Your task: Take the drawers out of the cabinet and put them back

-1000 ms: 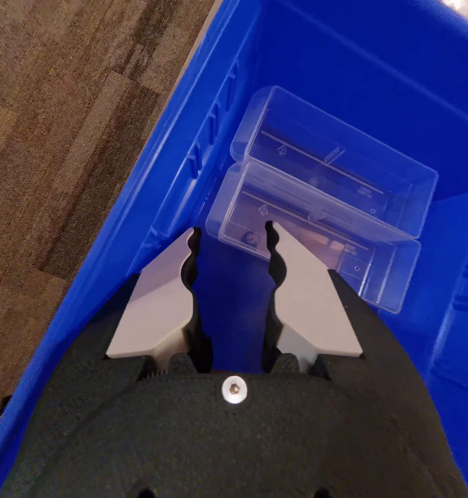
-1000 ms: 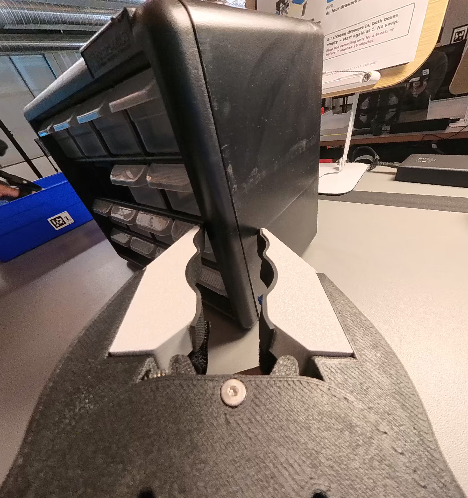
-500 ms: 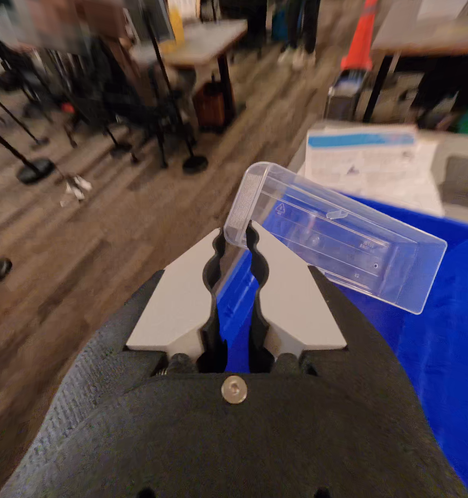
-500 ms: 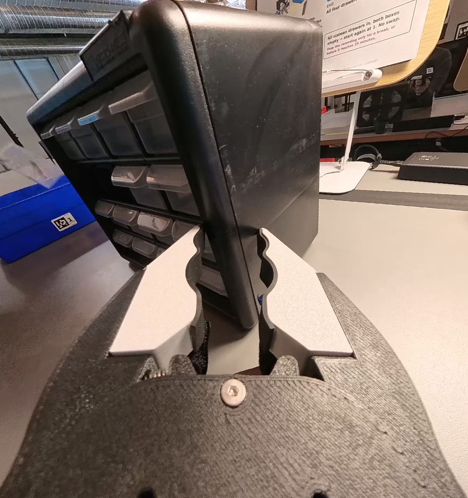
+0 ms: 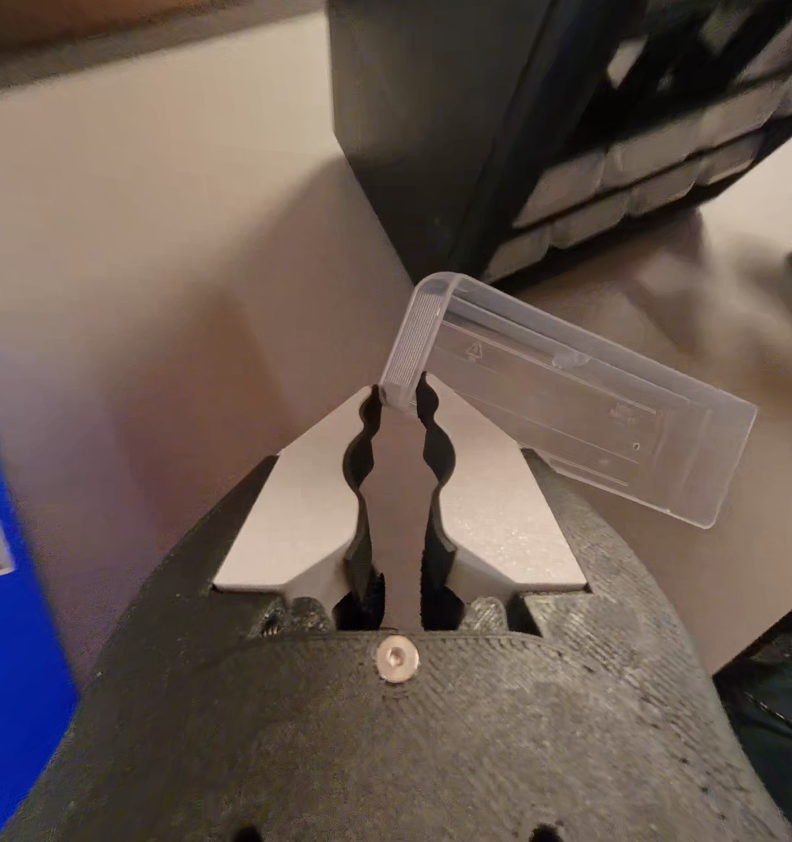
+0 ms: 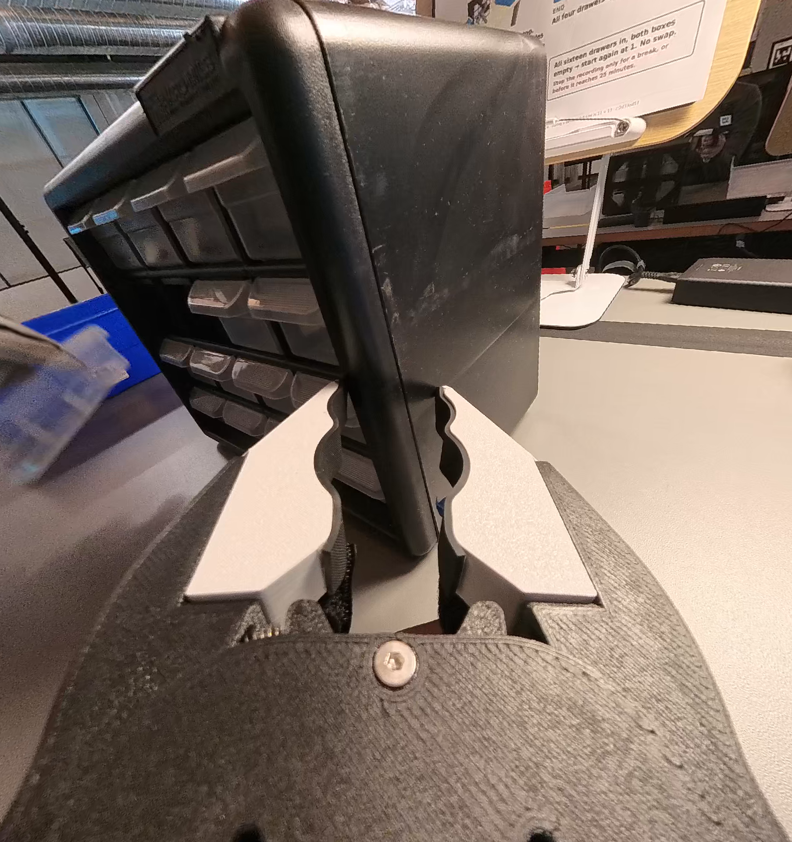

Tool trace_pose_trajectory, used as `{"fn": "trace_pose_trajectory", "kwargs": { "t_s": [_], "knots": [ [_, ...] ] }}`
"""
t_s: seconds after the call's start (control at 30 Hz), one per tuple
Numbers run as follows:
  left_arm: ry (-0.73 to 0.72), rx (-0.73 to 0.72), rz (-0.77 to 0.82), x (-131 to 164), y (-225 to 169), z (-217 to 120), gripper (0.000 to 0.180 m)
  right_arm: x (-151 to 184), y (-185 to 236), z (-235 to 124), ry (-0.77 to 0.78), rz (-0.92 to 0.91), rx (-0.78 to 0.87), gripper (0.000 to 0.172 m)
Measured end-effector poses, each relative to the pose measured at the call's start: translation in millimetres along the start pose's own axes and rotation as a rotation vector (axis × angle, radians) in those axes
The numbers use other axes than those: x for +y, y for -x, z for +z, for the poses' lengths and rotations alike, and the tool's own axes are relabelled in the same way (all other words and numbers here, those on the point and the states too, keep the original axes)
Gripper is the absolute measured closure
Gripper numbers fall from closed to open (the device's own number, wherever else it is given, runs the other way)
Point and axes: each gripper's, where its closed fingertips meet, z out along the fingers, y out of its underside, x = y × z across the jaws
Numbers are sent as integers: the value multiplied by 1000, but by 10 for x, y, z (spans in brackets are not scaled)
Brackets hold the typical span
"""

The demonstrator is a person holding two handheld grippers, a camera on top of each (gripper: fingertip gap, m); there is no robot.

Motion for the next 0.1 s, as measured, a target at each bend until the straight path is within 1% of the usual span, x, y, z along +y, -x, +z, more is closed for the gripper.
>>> {"fn": "trace_pose_trajectory", "kwargs": {
  "t_s": [0.1],
  "knots": [
    [64, 20, -11, 218, -113, 303, 165, 0, 0, 0, 0, 3, -3, 131]
  ]
}}
